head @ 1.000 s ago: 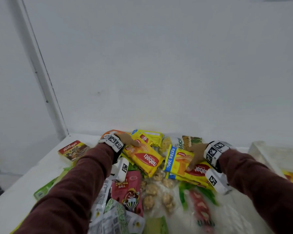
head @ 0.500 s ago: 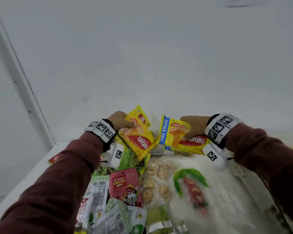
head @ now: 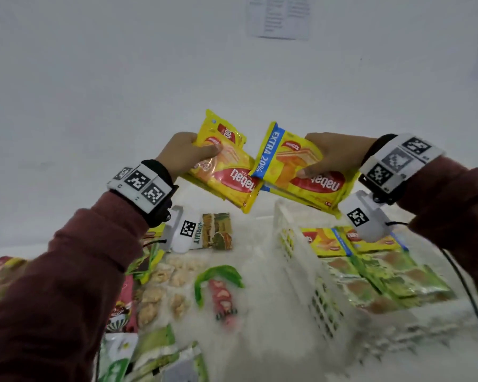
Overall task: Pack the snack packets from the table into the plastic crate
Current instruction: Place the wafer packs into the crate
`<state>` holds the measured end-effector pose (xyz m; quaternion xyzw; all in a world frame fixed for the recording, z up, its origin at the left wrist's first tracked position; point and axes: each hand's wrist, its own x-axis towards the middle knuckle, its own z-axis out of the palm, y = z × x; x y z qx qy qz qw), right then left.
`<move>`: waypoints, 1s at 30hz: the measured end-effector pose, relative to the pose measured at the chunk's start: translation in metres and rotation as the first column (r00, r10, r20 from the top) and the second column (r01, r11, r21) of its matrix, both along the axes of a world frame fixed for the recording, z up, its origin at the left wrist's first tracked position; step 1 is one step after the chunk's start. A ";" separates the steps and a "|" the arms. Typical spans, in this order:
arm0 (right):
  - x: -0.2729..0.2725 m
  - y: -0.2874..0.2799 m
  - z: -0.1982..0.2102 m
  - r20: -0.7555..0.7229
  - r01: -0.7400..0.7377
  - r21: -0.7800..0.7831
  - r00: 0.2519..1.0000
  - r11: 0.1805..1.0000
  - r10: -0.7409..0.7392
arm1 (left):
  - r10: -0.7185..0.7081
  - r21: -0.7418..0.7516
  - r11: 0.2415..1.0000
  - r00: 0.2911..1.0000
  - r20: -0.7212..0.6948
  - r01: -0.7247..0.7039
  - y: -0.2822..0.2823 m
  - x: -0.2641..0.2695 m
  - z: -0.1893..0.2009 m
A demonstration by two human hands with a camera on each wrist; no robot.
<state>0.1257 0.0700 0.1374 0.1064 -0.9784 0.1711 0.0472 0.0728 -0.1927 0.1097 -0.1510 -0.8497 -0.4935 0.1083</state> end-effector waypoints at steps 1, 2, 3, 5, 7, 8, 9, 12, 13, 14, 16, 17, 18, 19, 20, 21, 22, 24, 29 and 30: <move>0.008 0.018 0.000 0.002 0.012 0.004 1.000 1.000 -0.012 | -0.017 0.005 1.000 1.000 0.003 0.017 0.018 0.003 -0.002; 0.015 0.037 0.000 0.009 0.023 0.004 1.000 1.000 -0.023 | -0.031 0.004 1.000 0.999 0.018 0.031 0.036 0.010 -0.003; 0.023 0.057 -0.001 0.016 0.029 0.000 0.999 1.000 -0.029 | -0.047 0.007 0.999 0.998 0.036 0.046 0.055 0.015 -0.005; 0.037 0.097 -0.006 0.020 0.047 -0.012 0.999 0.999 -0.046 | -0.068 0.003 0.998 0.996 0.057 0.068 0.094 0.027 -0.008; 0.049 0.134 -0.015 0.006 0.071 -0.017 0.997 0.997 -0.071 | -0.087 -0.012 0.996 0.994 0.072 0.088 0.128 0.036 -0.013; 0.055 0.151 -0.021 0.005 0.078 -0.027 0.997 0.997 -0.078 | -0.097 -0.027 0.995 0.992 0.076 0.099 0.144 0.042 -0.016; 0.060 0.166 -0.026 0.009 0.080 -0.041 0.997 0.996 -0.080 | -0.108 -0.041 0.993 0.991 0.078 0.111 0.159 0.046 -0.019; 0.068 0.201 -0.037 0.015 0.087 -0.075 0.996 0.993 -0.086 | -0.111 -0.119 0.985 0.988 0.107 0.124 0.196 0.057 -0.027; 0.068 0.211 -0.039 0.010 0.084 -0.081 0.996 0.993 -0.083 | -0.113 -0.154 0.979 0.986 0.125 0.132 0.205 0.059 -0.028; 0.067 0.219 -0.041 0.004 0.078 -0.081 0.997 0.994 -0.078 | -0.119 -0.190 0.971 0.983 0.142 0.145 0.214 0.062 -0.027; 0.063 0.231 -0.044 0.006 0.071 -0.073 0.997 0.995 -0.071 | -0.132 -0.265 0.948 0.976 0.171 0.174 0.229 0.065 -0.026; 0.060 0.236 -0.046 0.015 0.068 -0.073 0.998 0.995 -0.067 | -0.133 -0.307 0.933 0.973 0.186 0.187 0.235 0.066 -0.026; 0.057 0.241 -0.048 0.027 0.062 -0.081 0.998 0.995 -0.060 | -0.134 -0.343 0.918 0.971 0.198 0.197 0.241 0.067 -0.025; 0.053 0.244 -0.050 0.045 0.057 -0.100 0.998 0.993 -0.053 | -0.137 -0.370 0.905 0.967 0.214 0.210 0.246 0.067 -0.026; 0.049 0.247 -0.052 0.066 0.051 -0.120 0.997 0.991 -0.043 | -0.146 -0.386 0.893 0.960 0.241 0.232 0.250 0.065 -0.027; 0.045 0.249 -0.054 0.091 0.047 -0.131 0.995 0.990 -0.035 | -0.154 -0.394 0.882 0.948 0.278 0.259 0.254 0.063 -0.028; 0.040 0.251 -0.057 0.124 0.044 -0.137 0.992 0.990 -0.027 | -0.164 -0.401 0.870 0.935 0.313 0.287 0.257 0.060 -0.029; 0.030 0.253 -0.061 0.213 0.042 -0.156 0.977 0.987 -0.008 | -0.180 -0.425 0.839 0.910 0.375 0.341 0.262 0.053 -0.033; 0.002 0.259 -0.075 0.403 -0.032 -0.196 0.909 0.980 0.111 | -0.176 -0.500 0.734 0.839 0.515 0.460 0.274 0.039 -0.039; -0.005 0.261 -0.081 0.437 -0.054 -0.202 0.889 0.978 0.139 | -0.167 -0.513 0.708 0.821 0.546 0.485 0.276 0.038 -0.041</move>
